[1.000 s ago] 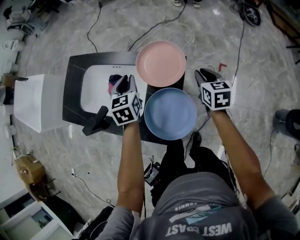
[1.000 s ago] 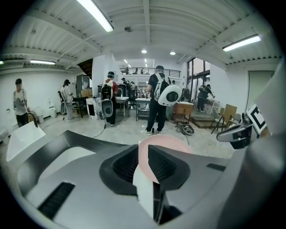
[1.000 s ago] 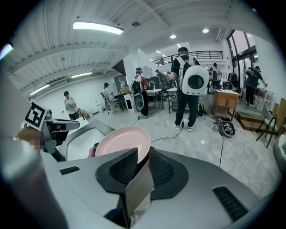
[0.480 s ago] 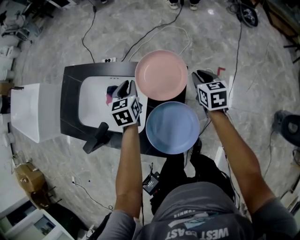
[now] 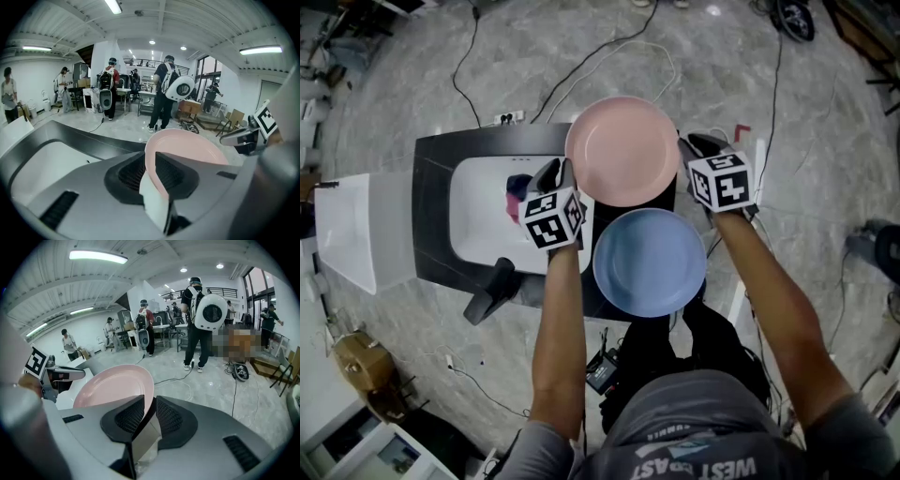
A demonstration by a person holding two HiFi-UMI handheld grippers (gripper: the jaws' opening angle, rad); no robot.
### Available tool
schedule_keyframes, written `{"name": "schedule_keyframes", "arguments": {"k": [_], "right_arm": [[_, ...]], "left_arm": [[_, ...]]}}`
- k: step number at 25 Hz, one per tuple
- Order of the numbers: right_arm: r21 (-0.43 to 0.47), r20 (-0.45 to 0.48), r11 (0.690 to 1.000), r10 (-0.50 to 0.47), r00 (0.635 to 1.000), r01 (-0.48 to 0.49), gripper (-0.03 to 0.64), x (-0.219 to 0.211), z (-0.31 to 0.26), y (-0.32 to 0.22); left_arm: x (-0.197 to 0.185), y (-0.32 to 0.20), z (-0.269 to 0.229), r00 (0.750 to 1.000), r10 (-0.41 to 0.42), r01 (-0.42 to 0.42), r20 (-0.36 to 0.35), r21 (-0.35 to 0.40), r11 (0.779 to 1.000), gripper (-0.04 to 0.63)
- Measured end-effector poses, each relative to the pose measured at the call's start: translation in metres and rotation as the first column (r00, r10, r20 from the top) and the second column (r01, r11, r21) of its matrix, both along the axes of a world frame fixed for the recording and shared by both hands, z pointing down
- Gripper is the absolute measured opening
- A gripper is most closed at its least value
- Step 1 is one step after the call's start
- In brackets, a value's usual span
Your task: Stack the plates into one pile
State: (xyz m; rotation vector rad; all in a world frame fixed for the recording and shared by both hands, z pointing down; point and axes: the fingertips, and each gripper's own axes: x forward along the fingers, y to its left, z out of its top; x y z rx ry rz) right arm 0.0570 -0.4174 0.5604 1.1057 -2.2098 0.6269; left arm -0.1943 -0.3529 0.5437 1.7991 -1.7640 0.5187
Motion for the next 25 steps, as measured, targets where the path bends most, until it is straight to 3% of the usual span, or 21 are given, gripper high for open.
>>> {"name": "schedule_keyframes", "arguments": {"k": [14,25], "right_arm": [[-0.045,0.019,0.999,0.006,1.000,-0.005,0.095,-0.010,0.026,-0.007],[-0.066,0.030,0.997,0.048,0.998,-0.046,0.060,-0.011,0.026,-0.004]], "left_arm": [[0.005,-0.009,0.027,0.999,0.010,-0.011,-0.041,-0.027,1.000,0.075],[0.002,-0.010,0.031,0.999,-0.036,0.036,0.008,-0.039,0.999,0.029]]}}
